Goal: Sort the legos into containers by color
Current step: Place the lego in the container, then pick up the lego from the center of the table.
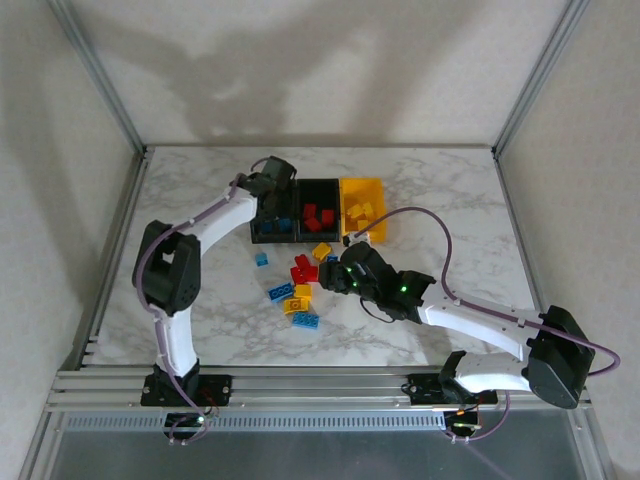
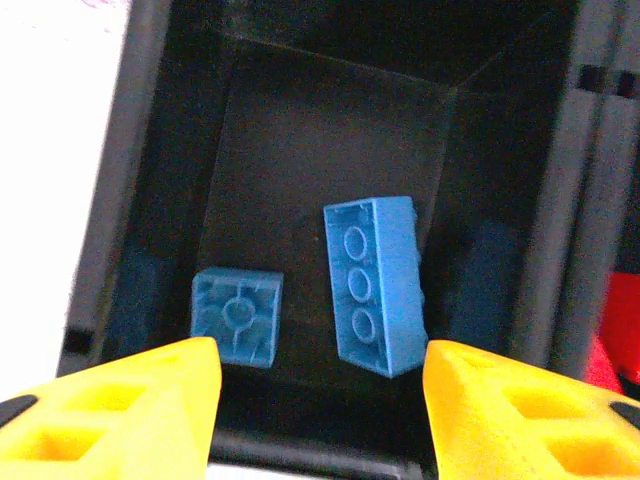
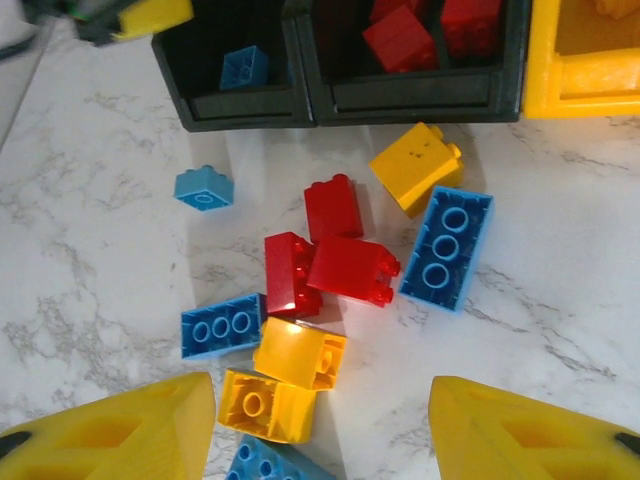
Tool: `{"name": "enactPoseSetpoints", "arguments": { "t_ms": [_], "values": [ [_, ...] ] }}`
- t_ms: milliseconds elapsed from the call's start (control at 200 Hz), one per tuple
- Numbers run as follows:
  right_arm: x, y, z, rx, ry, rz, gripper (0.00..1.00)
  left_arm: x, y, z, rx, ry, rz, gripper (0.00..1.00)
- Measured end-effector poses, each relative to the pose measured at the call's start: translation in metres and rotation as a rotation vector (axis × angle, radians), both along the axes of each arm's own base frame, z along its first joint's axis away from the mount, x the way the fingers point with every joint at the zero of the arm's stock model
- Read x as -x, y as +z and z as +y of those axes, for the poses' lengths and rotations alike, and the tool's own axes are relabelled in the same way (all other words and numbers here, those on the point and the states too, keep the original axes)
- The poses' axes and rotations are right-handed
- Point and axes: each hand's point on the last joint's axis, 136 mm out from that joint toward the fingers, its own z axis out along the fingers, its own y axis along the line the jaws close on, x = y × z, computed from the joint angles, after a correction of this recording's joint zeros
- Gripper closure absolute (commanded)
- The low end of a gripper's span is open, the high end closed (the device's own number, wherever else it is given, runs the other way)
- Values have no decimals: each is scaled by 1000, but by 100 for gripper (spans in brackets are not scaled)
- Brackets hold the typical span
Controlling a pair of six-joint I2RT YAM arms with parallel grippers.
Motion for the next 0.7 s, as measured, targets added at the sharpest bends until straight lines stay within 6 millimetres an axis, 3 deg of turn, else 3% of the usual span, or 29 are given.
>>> {"name": "enactPoseSetpoints", "arguments": {
  "t_ms": [170,270,491,701],
  "values": [
    [0,-1,-4,20,-21,21,41,34,49,-5,77,-47,-89,42],
    [-2,-4,-2,34,-37,36,40,59,60,-4,130,-77,-115,42],
    [-13,-27,5,106,-81,103,40,115,45,4,224,-115,-92,38],
    [-23,-43,2,141,-127,147,41,151,32,3,321,-124,-79,38]
  ]
}}
